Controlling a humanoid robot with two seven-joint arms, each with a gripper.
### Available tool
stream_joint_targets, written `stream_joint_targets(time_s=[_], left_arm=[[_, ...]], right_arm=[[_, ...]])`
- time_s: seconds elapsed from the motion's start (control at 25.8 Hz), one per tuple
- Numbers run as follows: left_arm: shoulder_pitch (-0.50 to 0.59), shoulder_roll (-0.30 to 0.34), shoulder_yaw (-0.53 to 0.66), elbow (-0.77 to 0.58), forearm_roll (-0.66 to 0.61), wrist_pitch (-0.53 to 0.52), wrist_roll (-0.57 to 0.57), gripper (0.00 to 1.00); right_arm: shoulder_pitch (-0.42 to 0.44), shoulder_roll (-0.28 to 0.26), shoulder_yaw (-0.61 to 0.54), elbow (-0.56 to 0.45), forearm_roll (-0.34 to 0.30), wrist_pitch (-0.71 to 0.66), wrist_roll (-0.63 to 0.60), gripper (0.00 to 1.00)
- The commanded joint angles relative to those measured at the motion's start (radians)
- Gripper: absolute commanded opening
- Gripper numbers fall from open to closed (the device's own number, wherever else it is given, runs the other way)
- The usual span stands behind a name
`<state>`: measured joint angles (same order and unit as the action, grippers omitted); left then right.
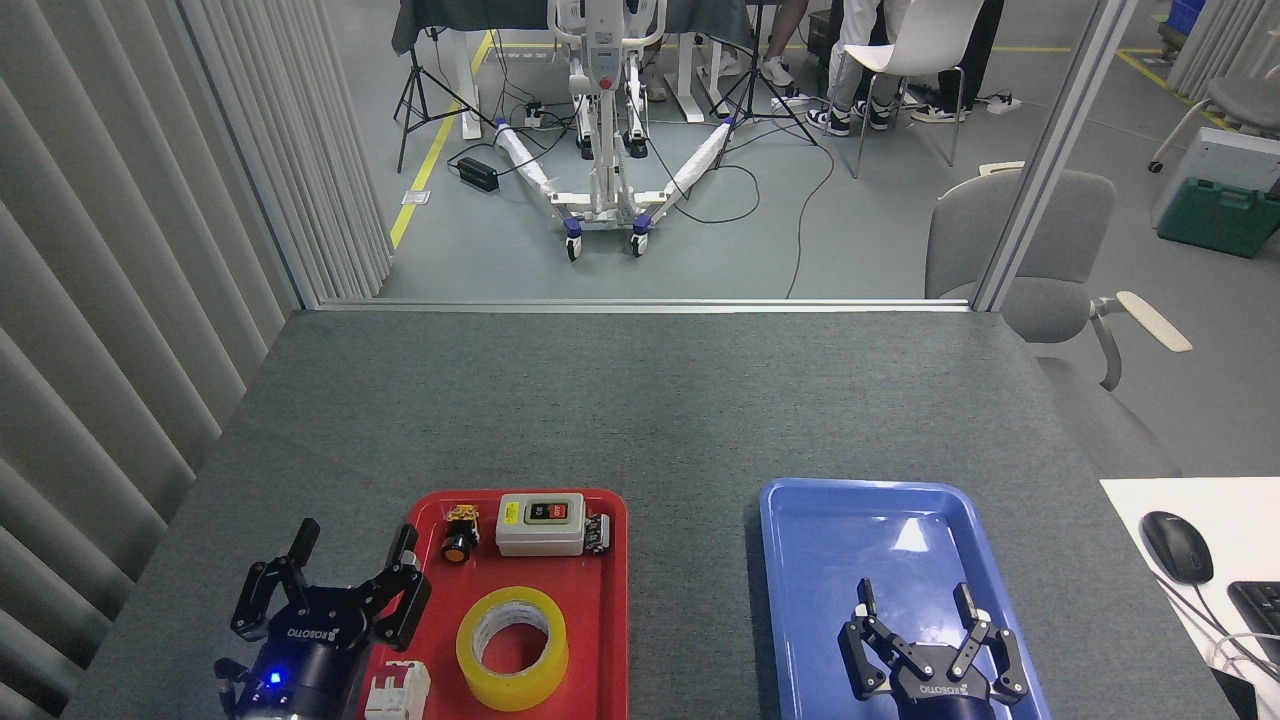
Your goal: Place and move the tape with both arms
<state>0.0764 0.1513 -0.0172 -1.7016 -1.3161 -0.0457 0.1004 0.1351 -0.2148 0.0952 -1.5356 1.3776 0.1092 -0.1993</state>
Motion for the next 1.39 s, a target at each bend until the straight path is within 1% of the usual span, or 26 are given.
stream_joint_targets(time_s=[0.0, 0.15, 0.39, 0.77, 0.93, 1.01, 1.16, 1.24, 1.28, 1.36], left_arm=[[0.0, -0.002, 0.003, -0.003, 0.001, 0.0, -0.001, 1.0], [0.0, -0.001, 0.005, 0.003, 0.001, 0.001, 0.025, 1.0], [0.0, -0.004, 0.006, 0.0, 0.001, 0.003, -0.008, 1.0], [0.0, -0.007, 0.003, 0.003, 0.001, 0.013, -0.008, 1.0], [0.0, 0.01, -0.004, 0.002, 0.001, 0.012, -0.008, 1.0], [-0.004, 0.008, -0.009, 0.005, 0.003, 0.013, -0.008, 1.0], [-0.04, 0.011, -0.015, -0.001, 0.009, -0.043, -0.013, 1.0], [-0.041, 0.011, -0.046, -0.003, 0.011, -0.068, -0.045, 1.0], [-0.043, 0.013, -0.061, -0.006, 0.011, -0.072, -0.09, 1.0], [-0.049, 0.013, -0.061, -0.02, 0.009, -0.071, -0.232, 1.0]], right_arm=[[0.0, 0.0, 0.0, 0.0, 0.001, -0.003, 0.0, 1.0], [0.0, 0.0, 0.0, 0.0, 0.003, -0.003, -0.002, 1.0], [0.0, 0.0, 0.0, 0.0, 0.003, -0.003, -0.002, 1.0], [0.0, 0.0, 0.0, 0.0, 0.003, -0.003, -0.002, 1.0], [0.0, -0.002, 0.0, 0.0, 0.003, -0.003, -0.002, 1.0], [0.0, -0.002, 0.0, 0.0, 0.003, -0.003, -0.002, 1.0], [0.0, 0.0, 0.0, 0.0, 0.003, -0.003, -0.002, 1.0], [0.0, 0.0, 0.0, 0.0, 0.003, -0.003, -0.002, 1.0], [0.0, 0.0, 0.0, 0.0, 0.003, -0.003, -0.002, 1.0], [0.0, 0.0, 0.0, 0.0, 0.003, -0.003, -0.002, 1.0]])
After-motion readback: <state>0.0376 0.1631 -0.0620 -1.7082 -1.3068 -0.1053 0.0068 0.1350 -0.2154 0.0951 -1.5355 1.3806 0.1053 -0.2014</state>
